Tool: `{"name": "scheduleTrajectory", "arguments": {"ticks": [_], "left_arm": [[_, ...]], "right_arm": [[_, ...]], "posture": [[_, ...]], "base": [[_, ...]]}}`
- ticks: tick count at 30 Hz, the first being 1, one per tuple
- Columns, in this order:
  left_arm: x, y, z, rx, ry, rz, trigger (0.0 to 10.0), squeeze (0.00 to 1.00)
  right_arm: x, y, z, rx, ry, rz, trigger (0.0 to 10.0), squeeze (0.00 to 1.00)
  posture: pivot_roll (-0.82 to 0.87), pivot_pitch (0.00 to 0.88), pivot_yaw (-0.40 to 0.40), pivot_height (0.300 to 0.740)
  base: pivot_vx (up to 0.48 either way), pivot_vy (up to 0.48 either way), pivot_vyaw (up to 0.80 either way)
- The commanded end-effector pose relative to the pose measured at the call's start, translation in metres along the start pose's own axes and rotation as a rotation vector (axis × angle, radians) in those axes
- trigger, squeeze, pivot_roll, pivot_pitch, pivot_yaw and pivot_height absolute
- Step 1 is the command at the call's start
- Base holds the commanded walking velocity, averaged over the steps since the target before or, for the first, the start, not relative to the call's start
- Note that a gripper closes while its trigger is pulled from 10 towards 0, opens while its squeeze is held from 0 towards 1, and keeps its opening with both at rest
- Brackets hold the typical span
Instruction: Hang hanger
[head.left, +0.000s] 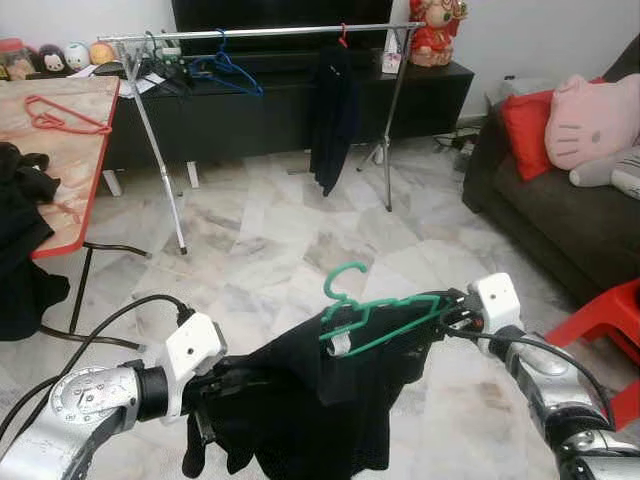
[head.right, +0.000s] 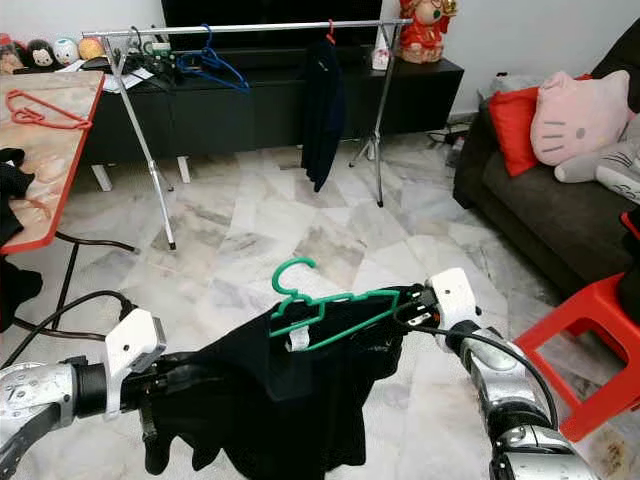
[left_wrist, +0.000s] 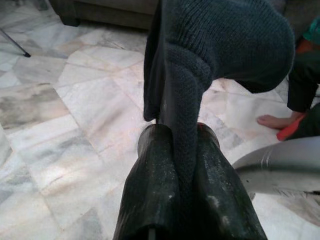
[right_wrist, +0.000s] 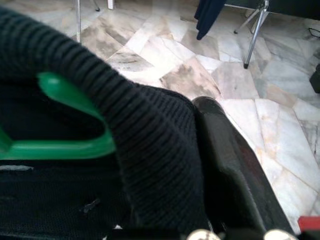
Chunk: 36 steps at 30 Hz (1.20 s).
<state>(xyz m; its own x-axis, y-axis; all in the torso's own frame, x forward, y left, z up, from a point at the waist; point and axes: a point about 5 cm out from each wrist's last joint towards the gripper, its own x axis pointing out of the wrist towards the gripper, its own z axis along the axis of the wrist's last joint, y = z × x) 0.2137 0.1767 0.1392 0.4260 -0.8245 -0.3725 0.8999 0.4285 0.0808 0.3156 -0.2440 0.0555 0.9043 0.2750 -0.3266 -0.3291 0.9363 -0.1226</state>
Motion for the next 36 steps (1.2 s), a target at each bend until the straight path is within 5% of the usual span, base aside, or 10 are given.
{"name": "scheduleTrajectory", "arguments": {"ticks": [1,12,22,23,24,25,26,28,29,36], "left_arm": [[-0.004,-0.004,0.004,0.011,0.01,-0.035,10.0,0.0],[-0.001,0.023,0.017,0.049,-0.12,0.212,10.0,0.0],[0.004,0.02,0.027,-0.009,-0.227,0.177,10.0,0.0],[0.005,0.017,0.028,-0.019,-0.236,0.154,10.0,0.0],[0.006,0.015,0.028,-0.026,-0.243,0.143,10.0,0.0],[0.006,0.014,0.029,-0.03,-0.248,0.138,10.0,0.0],[0.008,0.015,0.029,-0.035,-0.262,0.156,10.0,0.0],[0.011,0.017,0.029,-0.028,-0.262,0.186,10.0,0.0],[0.013,0.017,0.028,-0.032,-0.265,0.186,10.0,0.0],[0.025,0.019,0.032,-0.026,-0.303,0.234,10.0,0.0]], "right_arm": [[-0.005,-0.012,0.0,0.043,-0.02,-0.08,0.0,0.0],[-0.007,-0.004,-0.015,0.052,0.05,-0.05,0.0,0.0],[-0.013,0.009,-0.039,0.098,0.132,-0.032,0.0,0.0],[-0.013,0.01,-0.041,0.1,0.142,-0.03,1.5,0.0],[-0.014,0.011,-0.043,0.098,0.15,-0.028,7.0,0.0],[-0.014,0.013,-0.045,0.103,0.157,-0.022,10.0,0.0],[-0.014,0.014,-0.047,0.108,0.164,-0.015,10.0,0.0],[-0.014,0.016,-0.047,0.125,0.16,0.0,10.0,0.2],[-0.013,0.017,-0.046,0.128,0.157,0.011,10.0,1.0],[-0.011,0.015,-0.037,0.081,0.128,0.054,10.0,1.0]], "posture": [[0.03,0.0,-0.091,0.74],[0.03,0.0,-0.092,0.74],[0.03,0.0,-0.092,0.74],[0.03,0.0,-0.092,0.74],[0.03,0.0,-0.092,0.74],[0.03,0.0,-0.092,0.74],[0.03,0.0,-0.092,0.74],[0.03,0.0,-0.091,0.74],[0.03,0.0,-0.09,0.74],[0.02,0.0,-0.089,0.74]], "base": [[0.0,0.0,0.0],[0.0,0.0,0.0],[0.0,0.0,0.0],[0.0,0.0,0.0],[0.0,0.0,0.0],[0.0,0.0,0.0],[0.0,0.0,0.0],[0.0,0.0,0.0],[0.0,0.0,0.0],[0.0,0.0,0.0]]}}
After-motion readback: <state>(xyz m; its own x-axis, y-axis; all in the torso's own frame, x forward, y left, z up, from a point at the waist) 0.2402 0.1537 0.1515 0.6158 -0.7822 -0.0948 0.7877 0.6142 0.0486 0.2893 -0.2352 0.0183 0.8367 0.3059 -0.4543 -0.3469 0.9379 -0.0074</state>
